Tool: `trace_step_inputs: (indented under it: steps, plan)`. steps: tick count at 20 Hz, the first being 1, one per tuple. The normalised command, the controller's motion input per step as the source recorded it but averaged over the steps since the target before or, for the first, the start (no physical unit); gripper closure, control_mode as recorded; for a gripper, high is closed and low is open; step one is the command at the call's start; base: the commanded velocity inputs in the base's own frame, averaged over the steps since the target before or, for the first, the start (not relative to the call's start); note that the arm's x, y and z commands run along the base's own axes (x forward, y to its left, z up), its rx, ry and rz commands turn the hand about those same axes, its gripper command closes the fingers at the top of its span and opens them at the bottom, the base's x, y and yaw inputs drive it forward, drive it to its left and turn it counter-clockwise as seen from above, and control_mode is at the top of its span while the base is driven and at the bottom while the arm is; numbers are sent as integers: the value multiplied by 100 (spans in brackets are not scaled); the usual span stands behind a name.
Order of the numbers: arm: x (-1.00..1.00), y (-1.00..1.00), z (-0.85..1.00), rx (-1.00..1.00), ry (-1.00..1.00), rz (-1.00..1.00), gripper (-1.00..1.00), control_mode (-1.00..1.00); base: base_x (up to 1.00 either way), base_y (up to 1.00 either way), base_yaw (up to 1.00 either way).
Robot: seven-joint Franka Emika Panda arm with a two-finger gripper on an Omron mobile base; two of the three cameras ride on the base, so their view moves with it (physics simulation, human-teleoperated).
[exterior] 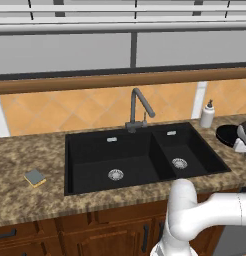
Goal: Pick the pan and sponge and place them into the sink. Then turn on the water.
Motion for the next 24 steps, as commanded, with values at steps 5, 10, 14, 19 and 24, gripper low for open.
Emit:
trace_step_inputs:
  steps: [5, 10, 14, 19, 24]
  plan:
    - [0, 10, 7, 1, -8, 0, 100, -100, 0, 0, 0]
    - [-9, 15, 52, 0, -18, 0, 100, -100, 0, 0, 0]
    - [-2, 40, 88, -4, 3, 0, 100, -100, 0, 0, 0]
    - [-10, 71, 87, -12, 23, 0, 100, -100, 0, 0, 0]
    - [-46, 83, 44, -2, 7, 0, 100, -100, 0, 0, 0]
